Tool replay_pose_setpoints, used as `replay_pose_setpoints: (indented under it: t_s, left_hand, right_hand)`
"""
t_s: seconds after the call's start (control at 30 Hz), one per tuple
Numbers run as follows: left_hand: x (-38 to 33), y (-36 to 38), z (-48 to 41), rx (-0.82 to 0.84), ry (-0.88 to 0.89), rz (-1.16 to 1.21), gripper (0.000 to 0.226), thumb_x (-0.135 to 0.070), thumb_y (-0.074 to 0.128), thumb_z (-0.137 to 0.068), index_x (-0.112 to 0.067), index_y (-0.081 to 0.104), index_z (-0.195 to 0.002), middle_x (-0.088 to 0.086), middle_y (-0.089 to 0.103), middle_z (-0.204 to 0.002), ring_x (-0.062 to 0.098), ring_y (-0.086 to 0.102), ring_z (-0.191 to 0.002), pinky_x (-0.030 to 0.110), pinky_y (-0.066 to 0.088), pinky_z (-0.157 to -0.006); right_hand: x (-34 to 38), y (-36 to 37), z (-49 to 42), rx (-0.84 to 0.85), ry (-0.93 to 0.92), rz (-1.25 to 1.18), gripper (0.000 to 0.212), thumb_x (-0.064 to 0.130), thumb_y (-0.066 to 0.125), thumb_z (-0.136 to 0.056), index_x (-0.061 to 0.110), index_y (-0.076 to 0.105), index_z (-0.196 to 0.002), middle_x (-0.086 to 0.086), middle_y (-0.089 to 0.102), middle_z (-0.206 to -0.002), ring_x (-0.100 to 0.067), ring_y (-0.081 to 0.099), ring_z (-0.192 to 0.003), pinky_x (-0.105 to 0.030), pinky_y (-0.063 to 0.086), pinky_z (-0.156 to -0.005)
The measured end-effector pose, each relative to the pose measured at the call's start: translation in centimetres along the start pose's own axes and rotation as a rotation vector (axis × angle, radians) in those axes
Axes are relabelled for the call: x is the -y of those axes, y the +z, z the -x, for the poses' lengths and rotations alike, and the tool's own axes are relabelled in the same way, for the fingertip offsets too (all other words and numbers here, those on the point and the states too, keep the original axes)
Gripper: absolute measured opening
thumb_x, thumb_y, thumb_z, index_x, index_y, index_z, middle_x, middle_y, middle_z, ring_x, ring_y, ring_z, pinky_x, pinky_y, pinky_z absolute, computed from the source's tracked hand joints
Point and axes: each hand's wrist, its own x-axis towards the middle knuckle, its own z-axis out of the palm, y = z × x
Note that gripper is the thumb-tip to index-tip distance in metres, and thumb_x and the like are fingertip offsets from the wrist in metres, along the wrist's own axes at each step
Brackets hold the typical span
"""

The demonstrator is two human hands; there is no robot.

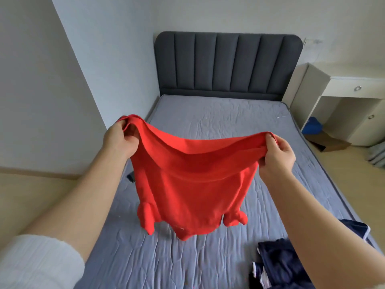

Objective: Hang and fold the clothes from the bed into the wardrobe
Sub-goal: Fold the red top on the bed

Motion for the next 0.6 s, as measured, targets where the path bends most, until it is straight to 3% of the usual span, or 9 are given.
replay_pose_setpoints:
  t_s: [0.1,0.2,0.37,0.43,0.5,0.6]
  left_hand:
    - [-1.6,-0.5,0.6,-0.066,0.032,0.028,0.019,0.001,0.047,-0.092,-0.008,0.06,-0.083,0.004,0.062,-0.066,0.01,0.062,-0.047,0.018,0.051,-0.051]
    - [-1.8,-2.7,2.5,-0.029,0.08,-0.02,0.023,0.002,0.046,-0.092,-0.011,0.058,-0.078,0.003,0.063,-0.051,0.011,0.061,-0.044,0.018,0.051,-0.049]
    - [-0.4,-8.9,4.9,-0.152,0.057,-0.226,0.029,0.005,0.04,-0.093,-0.014,0.057,-0.079,-0.001,0.061,-0.045,0.007,0.059,-0.041,0.015,0.049,-0.045]
    - [1.0,-12.2,5.5,-0.213,0.018,-0.365,0.031,0.004,0.037,-0.093,-0.015,0.056,-0.078,-0.002,0.062,-0.048,0.006,0.059,-0.049,0.017,0.05,-0.049]
    - [2.7,-16.1,6.1,-0.271,-0.047,-0.517,0.03,0.004,0.039,-0.093,-0.015,0.055,-0.077,0.003,0.061,-0.066,0.009,0.054,-0.064,0.02,0.048,-0.06]
    - [5.4,-22.2,7.2,-0.347,-0.135,-0.792,0.033,0.007,0.037,-0.091,-0.016,0.054,-0.075,0.004,0.053,-0.077,0.011,0.049,-0.068,0.025,0.044,-0.067]
  right_hand:
    - [0.9,-0.8,0.5,0.025,-0.012,-0.005,0.013,0.018,0.062,-0.089,0.021,0.062,-0.076,0.0,0.056,-0.071,-0.012,0.053,-0.062,-0.026,0.045,-0.056]
    - [1.0,-2.4,1.2,0.061,-0.006,0.021,0.014,0.018,0.062,-0.089,0.021,0.062,-0.075,0.001,0.057,-0.068,-0.008,0.053,-0.056,-0.02,0.045,-0.049]
    - [-2.9,-8.1,2.3,0.105,-0.074,0.304,0.018,0.013,0.063,-0.086,0.024,0.062,-0.072,0.001,0.057,-0.068,-0.013,0.055,-0.063,-0.025,0.049,-0.057]
    - [-5.0,-10.7,2.6,0.147,-0.059,0.444,0.021,0.008,0.06,-0.085,0.026,0.064,-0.073,-0.001,0.054,-0.067,-0.016,0.053,-0.065,-0.031,0.049,-0.064]
    - [-7.7,-13.3,3.1,0.172,-0.001,0.587,0.027,0.003,0.057,-0.083,0.027,0.065,-0.074,-0.002,0.049,-0.063,-0.018,0.049,-0.06,-0.032,0.047,-0.061]
    - [-12.3,-17.4,4.6,0.18,0.105,0.741,0.03,-0.006,0.05,-0.078,0.018,0.069,-0.08,-0.005,0.049,-0.06,-0.024,0.047,-0.059,-0.034,0.045,-0.06]
